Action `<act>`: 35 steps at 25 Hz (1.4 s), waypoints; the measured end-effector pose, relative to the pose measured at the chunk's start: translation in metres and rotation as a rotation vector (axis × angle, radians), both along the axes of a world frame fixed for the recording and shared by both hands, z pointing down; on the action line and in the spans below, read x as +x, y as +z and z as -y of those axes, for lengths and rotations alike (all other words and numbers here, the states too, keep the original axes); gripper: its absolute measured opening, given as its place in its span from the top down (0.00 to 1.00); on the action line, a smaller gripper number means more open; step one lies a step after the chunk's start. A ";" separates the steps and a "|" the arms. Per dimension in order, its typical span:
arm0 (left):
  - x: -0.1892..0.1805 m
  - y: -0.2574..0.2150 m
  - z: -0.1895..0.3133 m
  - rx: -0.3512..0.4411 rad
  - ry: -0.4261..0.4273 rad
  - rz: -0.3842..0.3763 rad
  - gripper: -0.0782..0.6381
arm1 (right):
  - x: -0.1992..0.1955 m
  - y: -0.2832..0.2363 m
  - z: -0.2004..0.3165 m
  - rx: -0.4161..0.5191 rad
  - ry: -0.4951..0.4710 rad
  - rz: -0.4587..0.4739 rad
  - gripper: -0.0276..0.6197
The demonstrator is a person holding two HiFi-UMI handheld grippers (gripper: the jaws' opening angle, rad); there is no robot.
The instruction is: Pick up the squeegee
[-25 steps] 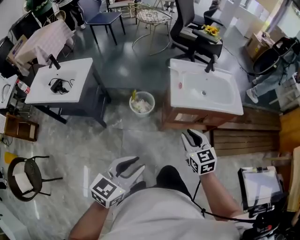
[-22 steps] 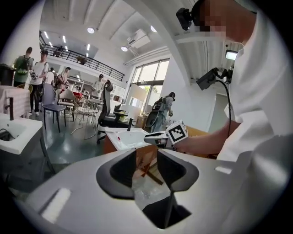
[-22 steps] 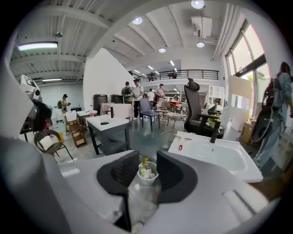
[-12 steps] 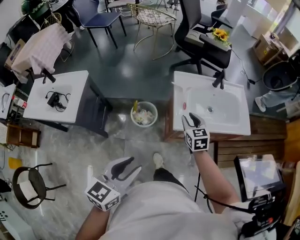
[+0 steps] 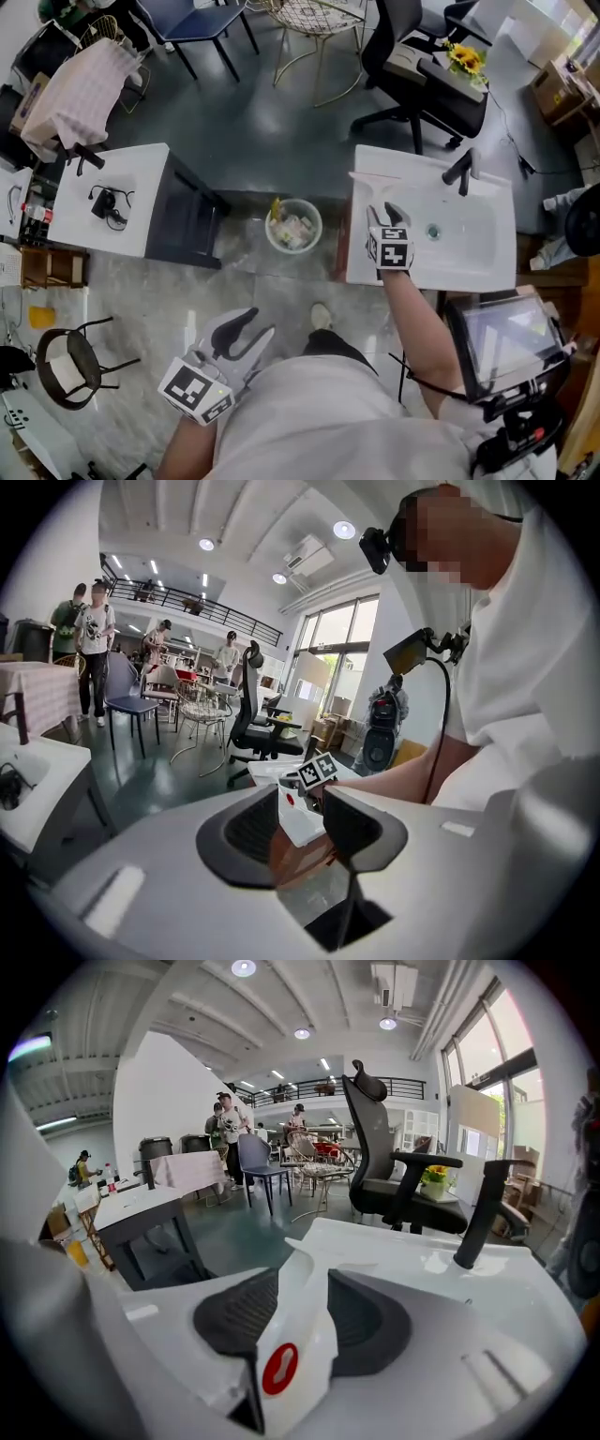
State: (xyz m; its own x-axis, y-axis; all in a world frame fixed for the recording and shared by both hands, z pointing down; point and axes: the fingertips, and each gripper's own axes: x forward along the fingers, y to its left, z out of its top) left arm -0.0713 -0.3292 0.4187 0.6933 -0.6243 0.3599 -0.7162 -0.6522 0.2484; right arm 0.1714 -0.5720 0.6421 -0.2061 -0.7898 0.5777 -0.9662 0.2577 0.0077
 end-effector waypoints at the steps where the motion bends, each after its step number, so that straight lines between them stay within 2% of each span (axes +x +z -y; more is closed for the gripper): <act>1: 0.000 0.000 0.005 -0.001 -0.011 0.004 0.67 | 0.002 0.005 0.007 -0.008 0.006 -0.001 0.72; 13: -0.010 0.003 0.026 -0.034 -0.060 0.027 0.67 | 0.008 0.039 0.044 -0.051 0.092 0.006 0.73; 19: -0.020 0.003 0.022 -0.028 -0.083 0.027 0.67 | 0.017 0.041 0.045 -0.050 0.137 0.007 0.79; 27: -0.031 -0.002 0.005 -0.008 -0.095 0.022 0.68 | 0.027 0.031 0.029 -0.034 0.153 0.018 0.80; 35: -0.034 -0.010 -0.019 0.016 -0.060 -0.010 0.68 | 0.022 0.000 -0.010 -0.008 0.133 0.026 0.80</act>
State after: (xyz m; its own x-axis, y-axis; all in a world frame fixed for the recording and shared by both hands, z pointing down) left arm -0.1057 -0.3101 0.4083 0.6584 -0.6703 0.3424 -0.7513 -0.6125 0.2455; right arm 0.1929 -0.5622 0.6417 -0.1143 -0.8067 0.5798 -0.9917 0.1269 -0.0190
